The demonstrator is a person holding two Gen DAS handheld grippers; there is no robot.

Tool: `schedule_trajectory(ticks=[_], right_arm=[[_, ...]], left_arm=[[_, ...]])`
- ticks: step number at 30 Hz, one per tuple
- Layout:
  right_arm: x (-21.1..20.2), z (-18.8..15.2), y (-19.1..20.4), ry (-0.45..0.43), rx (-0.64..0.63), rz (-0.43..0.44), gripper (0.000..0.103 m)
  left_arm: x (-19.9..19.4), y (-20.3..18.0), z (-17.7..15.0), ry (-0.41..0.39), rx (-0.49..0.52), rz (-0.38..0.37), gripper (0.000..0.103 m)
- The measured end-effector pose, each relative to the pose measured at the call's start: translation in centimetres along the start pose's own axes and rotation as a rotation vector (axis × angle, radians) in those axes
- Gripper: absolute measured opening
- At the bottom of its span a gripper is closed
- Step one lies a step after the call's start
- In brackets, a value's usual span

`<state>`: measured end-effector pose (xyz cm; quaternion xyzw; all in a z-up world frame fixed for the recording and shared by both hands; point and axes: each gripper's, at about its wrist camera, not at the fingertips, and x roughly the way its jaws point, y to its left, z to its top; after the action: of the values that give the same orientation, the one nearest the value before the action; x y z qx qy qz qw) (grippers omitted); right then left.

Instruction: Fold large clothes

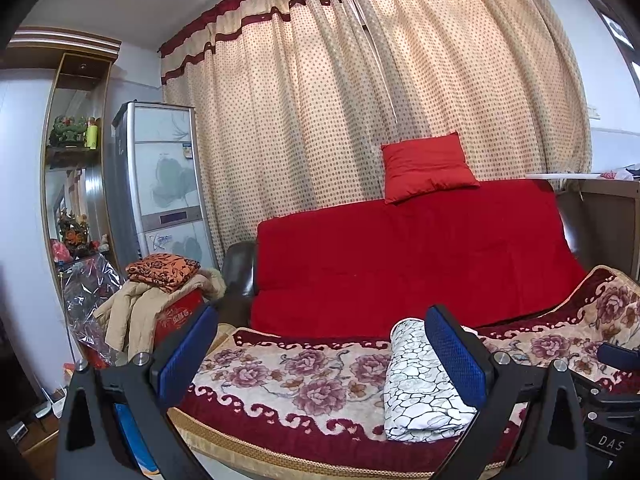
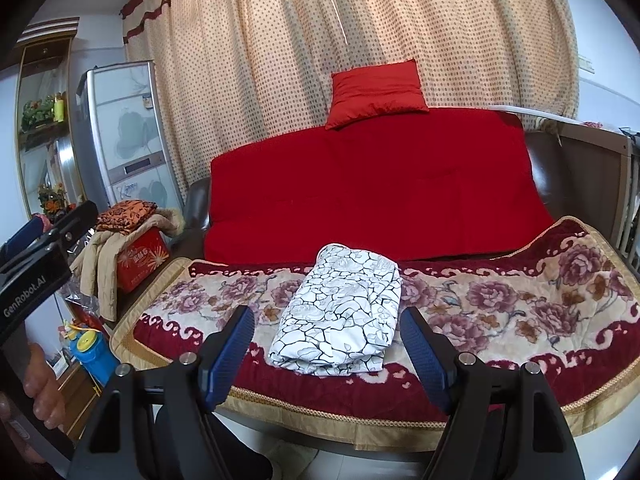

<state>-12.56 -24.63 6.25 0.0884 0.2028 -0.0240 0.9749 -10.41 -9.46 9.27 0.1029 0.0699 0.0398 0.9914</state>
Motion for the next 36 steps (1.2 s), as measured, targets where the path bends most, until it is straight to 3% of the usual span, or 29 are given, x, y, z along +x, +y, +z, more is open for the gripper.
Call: schedule_trajectory(ticks=[36], right_arm=[[0.9, -0.3, 1.8, 0.007, -0.024, -0.009, 0.078]], left_arm=[[1.1, 1.9, -1.4, 0.039, -0.021, 0.009, 0.103]])
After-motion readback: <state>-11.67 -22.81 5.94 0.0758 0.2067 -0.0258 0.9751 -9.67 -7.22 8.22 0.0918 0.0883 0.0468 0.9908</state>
